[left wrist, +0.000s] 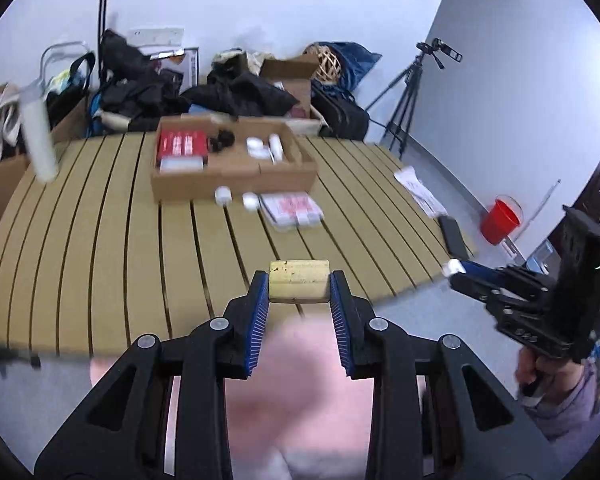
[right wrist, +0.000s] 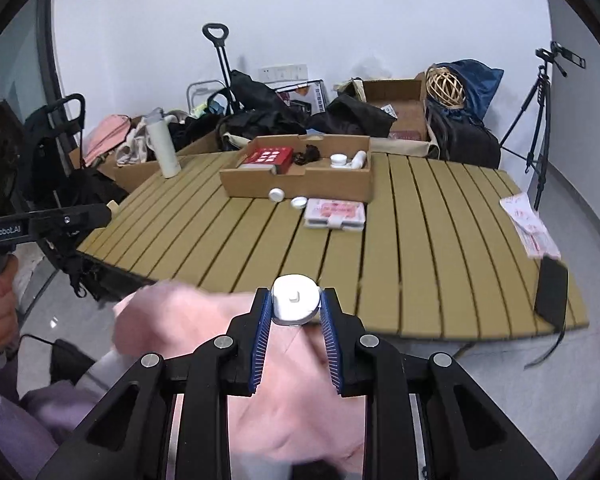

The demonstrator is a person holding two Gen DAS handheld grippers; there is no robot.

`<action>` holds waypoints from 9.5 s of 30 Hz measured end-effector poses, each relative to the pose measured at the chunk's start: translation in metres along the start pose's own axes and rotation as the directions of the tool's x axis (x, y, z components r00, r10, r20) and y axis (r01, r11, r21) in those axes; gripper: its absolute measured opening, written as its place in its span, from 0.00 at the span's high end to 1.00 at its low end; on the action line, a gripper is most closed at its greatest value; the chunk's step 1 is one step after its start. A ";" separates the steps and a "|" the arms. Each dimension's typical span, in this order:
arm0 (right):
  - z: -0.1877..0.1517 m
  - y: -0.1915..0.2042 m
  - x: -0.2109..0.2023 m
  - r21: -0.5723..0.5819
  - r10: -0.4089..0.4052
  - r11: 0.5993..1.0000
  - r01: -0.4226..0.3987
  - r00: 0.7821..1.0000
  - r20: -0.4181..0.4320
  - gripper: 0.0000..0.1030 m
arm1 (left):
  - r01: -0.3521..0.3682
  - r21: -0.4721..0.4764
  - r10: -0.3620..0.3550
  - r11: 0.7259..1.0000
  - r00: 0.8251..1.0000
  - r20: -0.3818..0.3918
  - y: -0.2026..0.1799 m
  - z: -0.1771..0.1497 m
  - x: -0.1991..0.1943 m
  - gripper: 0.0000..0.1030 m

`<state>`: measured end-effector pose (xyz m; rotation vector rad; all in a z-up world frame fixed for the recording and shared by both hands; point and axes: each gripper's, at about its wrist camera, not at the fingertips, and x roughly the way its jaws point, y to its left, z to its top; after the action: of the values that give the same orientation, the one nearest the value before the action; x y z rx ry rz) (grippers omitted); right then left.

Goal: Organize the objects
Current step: 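Carry the block with the left tool into the box while the right tool drops the lid there, then withdraw both tools from the cardboard box, then grasp a white lid with the left tool while the right tool grasps another lid, then carry both white lids into the cardboard box and release them, then withdraw both tools from the cardboard box, then grasp the pink printed card box with the right tool, then lift the card box with the right tool and place it into the cardboard box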

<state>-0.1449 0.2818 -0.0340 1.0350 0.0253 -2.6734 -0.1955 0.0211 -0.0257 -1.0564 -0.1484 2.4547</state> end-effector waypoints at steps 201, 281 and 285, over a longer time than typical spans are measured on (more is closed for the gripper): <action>0.066 -0.017 -0.004 -0.009 -0.051 0.999 0.052 0.997 0.053 0.28 | -0.271 -0.156 0.279 0.950 0.960 0.033 0.036 -0.024 -0.065 0.00; 0.011 0.009 0.014 0.119 0.128 0.984 -0.132 0.991 0.043 0.75 | 0.082 -0.172 -0.078 0.982 0.997 0.027 -0.041 -0.018 0.018 0.91; 0.019 0.006 0.020 0.137 0.139 0.980 -0.143 0.989 0.042 0.75 | 0.088 -0.171 -0.082 0.981 0.996 0.039 -0.034 -0.008 0.026 0.91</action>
<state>-0.1698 0.2689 -0.0324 0.9943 -0.2359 -2.5919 -0.1935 0.0624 -0.0392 -1.0593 -0.4146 2.4159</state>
